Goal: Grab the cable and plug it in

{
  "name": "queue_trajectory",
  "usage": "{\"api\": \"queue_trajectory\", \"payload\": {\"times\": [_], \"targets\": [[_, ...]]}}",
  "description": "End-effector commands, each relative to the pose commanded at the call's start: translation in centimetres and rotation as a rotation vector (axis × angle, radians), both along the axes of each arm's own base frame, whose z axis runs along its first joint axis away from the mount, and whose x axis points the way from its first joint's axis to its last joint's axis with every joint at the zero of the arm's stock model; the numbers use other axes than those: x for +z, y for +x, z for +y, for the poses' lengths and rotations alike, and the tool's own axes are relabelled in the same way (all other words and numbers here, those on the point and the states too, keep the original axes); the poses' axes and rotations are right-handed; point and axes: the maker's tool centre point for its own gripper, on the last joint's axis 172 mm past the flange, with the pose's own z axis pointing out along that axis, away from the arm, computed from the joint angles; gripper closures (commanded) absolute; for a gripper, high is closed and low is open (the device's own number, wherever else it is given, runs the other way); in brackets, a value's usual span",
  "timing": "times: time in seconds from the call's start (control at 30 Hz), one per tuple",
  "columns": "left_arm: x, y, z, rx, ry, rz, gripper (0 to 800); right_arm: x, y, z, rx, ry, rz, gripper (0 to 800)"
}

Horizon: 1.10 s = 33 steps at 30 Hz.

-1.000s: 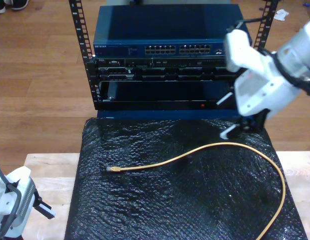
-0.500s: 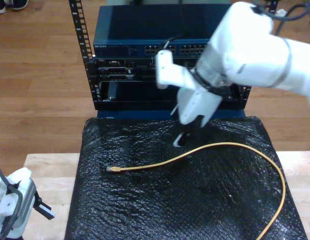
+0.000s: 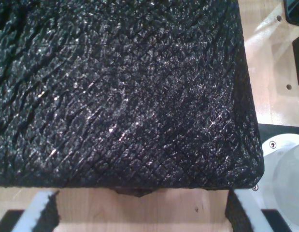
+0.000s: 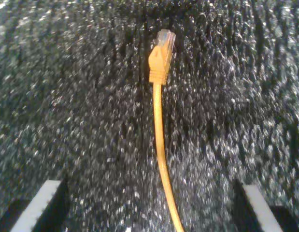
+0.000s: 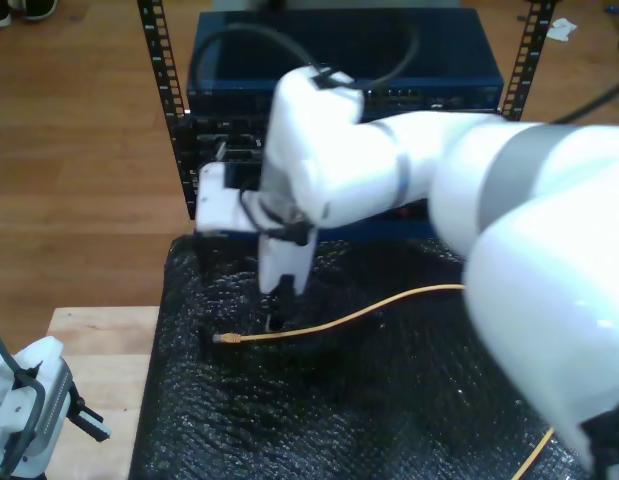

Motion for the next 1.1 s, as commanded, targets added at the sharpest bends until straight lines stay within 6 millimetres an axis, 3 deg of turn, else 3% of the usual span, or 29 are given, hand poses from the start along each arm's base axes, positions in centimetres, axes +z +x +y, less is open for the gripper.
{"api": "queue_trajectory", "payload": {"times": [0.17,0.3,0.73,0.83,0.93,1.1], "targets": [[0.0,0.1,0.1,0.013,0.004,0.006,0,-1.0,0.5,1.2,-0.024,0.001,-0.031,23],[0.0,0.3,0.3,0.026,0.014,0.006,0,-2.2,-0.2,2.5,-0.041,0.0,-0.03,23],[-0.3,0.6,0.6,0.049,0.018,0.024,0,-5.1,-1.5,3.0,-0.071,-0.061,-0.023,28],[-0.3,0.6,0.6,0.049,0.017,0.025,0,-5.7,-1.5,3.0,-0.066,-0.069,-0.02,49],[-0.3,0.6,0.5,0.048,0.016,0.026,0,-6.0,-1.3,2.9,-0.057,-0.079,-0.024,141],[-0.3,0.5,0.5,0.047,0.014,0.028,0,-6.1,-1.1,2.9,-0.053,-0.084,-0.029,143]]}}
